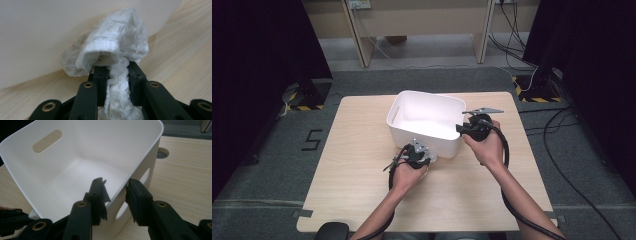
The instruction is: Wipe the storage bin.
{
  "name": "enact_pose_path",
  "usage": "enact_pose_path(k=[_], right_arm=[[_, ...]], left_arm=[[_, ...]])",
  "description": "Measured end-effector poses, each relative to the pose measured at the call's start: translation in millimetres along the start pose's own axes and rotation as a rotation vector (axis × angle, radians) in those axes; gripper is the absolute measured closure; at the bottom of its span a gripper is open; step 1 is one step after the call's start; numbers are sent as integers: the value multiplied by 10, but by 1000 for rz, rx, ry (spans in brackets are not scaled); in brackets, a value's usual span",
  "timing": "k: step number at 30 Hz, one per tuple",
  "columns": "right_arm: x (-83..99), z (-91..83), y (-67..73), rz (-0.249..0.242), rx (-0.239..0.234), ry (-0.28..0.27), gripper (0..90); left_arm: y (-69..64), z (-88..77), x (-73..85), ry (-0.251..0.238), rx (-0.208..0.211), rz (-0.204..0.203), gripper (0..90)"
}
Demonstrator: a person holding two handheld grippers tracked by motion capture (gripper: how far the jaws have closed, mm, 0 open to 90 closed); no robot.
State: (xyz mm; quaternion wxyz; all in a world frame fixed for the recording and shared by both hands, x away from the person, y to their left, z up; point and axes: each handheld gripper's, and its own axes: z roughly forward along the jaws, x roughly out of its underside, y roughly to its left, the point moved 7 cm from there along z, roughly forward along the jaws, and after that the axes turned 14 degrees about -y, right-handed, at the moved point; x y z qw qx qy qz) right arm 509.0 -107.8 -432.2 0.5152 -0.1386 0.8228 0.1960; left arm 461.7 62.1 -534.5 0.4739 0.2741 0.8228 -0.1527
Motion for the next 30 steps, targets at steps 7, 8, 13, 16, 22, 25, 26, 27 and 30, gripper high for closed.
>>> enact_pose_path(k=[7,8,13,16,22,25,26,27,30], right_arm=[[0,-2,0,0,-1,0,665],[0,-1,0,0,-1,-1,665],[0,-1,-3,2,-2,0,665],[0,-1,-4,0,-1,-1,665],[0,-1,-4,3,-1,-1,665],[0,0,-6,3,-1,-2,665],[0,-1,-5,5,0,0,665],[0,-1,-5,5,0,0,665],[0,0,-7,6,0,0,665]], left_arm=[[-6,-3,-9,-2,6,2,729],[-4,-8,-15,-4,6,1,729],[-9,-47,-65,-16,5,9,730],[-7,-84,-106,-24,4,10,730],[-15,-151,-189,-44,0,18,730],[-17,-184,-235,-57,0,23,730],[-19,-192,-250,-64,-1,20,730],[-19,-202,-262,-65,0,22,730],[-18,-222,-288,-72,-3,20,730]])
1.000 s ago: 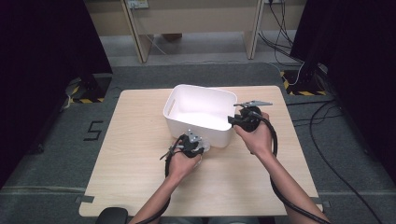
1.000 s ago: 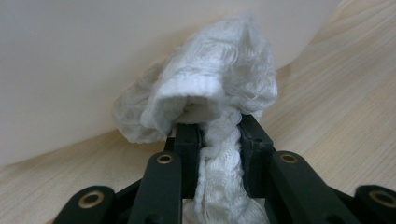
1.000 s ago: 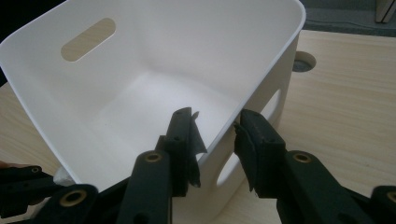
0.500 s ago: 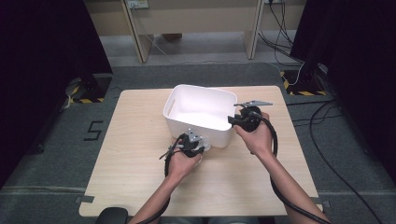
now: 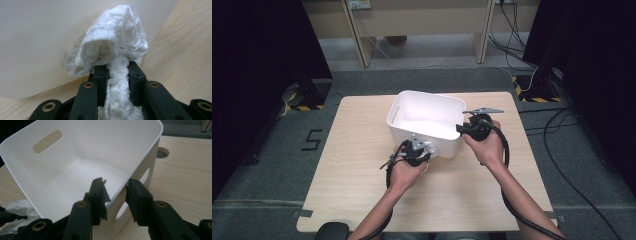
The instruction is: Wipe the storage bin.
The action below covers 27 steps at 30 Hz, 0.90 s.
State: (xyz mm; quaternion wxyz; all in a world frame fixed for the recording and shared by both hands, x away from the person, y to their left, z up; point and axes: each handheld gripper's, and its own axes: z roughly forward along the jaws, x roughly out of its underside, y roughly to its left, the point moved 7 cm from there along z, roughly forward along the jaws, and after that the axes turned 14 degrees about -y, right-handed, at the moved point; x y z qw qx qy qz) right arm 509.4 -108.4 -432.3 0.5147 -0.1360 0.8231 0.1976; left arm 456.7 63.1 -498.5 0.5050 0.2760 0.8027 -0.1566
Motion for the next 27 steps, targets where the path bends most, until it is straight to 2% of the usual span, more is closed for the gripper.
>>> enact_pose_path(k=[16,27], right_arm=[[0,2,-3,3,1,0,665],[-2,4,-7,9,3,3,665]], left_arm=[[-24,-106,-186,-46,-11,12,730],[-54,-133,-282,-51,-9,20,730]])
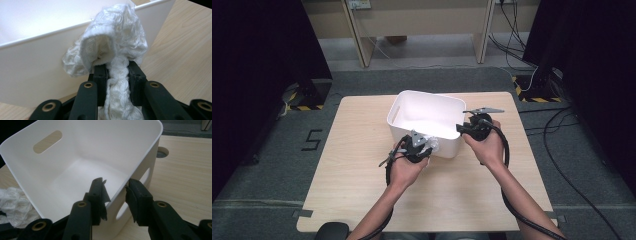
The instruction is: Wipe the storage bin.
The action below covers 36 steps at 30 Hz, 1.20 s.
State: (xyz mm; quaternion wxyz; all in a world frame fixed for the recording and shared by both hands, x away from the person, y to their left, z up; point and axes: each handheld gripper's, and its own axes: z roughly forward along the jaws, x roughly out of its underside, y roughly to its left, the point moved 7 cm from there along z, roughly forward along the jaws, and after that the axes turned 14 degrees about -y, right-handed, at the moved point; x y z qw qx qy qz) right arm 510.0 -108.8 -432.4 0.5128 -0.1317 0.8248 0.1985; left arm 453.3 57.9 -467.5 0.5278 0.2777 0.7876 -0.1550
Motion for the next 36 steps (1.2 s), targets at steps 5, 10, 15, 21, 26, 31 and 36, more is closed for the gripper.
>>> enact_pose_path(k=[5,10,15,21,26,31,36], right_arm=[[0,1,-2,1,1,0,665],[-1,2,-6,0,1,-2,665],[-2,6,-8,3,1,-4,665],[-2,6,-9,5,1,-4,664],[-2,5,-8,7,3,-3,664],[-2,8,-10,12,2,-5,664],[-2,9,-10,15,2,-6,664]], left_arm=[[-19,4,-16,-3,0,7,730],[-35,21,-13,3,1,12,729],[-51,43,-8,2,3,2,729],[-69,69,3,3,11,-3,730],[-72,82,16,8,14,-1,730],[-84,112,53,19,21,1,729],[-87,128,75,25,23,2,729]])
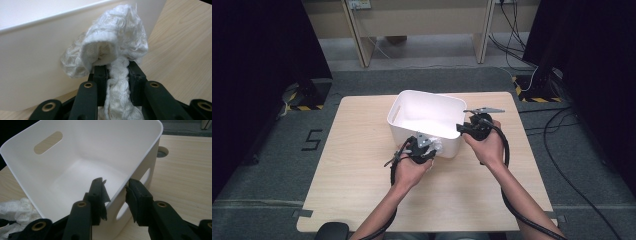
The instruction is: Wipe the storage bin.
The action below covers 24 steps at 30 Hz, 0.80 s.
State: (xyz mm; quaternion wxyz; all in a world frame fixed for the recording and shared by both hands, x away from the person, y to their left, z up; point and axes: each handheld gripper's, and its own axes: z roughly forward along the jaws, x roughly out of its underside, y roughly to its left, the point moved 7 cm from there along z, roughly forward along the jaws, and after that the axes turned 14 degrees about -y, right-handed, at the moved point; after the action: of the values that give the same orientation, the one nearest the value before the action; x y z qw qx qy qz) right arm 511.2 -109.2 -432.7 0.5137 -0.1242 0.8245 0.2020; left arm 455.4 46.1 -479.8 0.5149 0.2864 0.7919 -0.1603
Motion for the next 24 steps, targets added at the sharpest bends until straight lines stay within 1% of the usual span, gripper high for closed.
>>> enact_pose_path(k=[12,18,22,24], right_arm=[[-1,1,0,-1,0,-1,663],[0,-1,3,-2,1,0,663],[0,-1,1,-2,1,0,662],[-1,2,-1,0,0,0,662]], left_arm=[[-22,50,66,16,5,-1,729],[-34,74,102,24,7,8,730],[-38,90,115,24,8,3,730],[-35,97,131,29,10,8,730]])
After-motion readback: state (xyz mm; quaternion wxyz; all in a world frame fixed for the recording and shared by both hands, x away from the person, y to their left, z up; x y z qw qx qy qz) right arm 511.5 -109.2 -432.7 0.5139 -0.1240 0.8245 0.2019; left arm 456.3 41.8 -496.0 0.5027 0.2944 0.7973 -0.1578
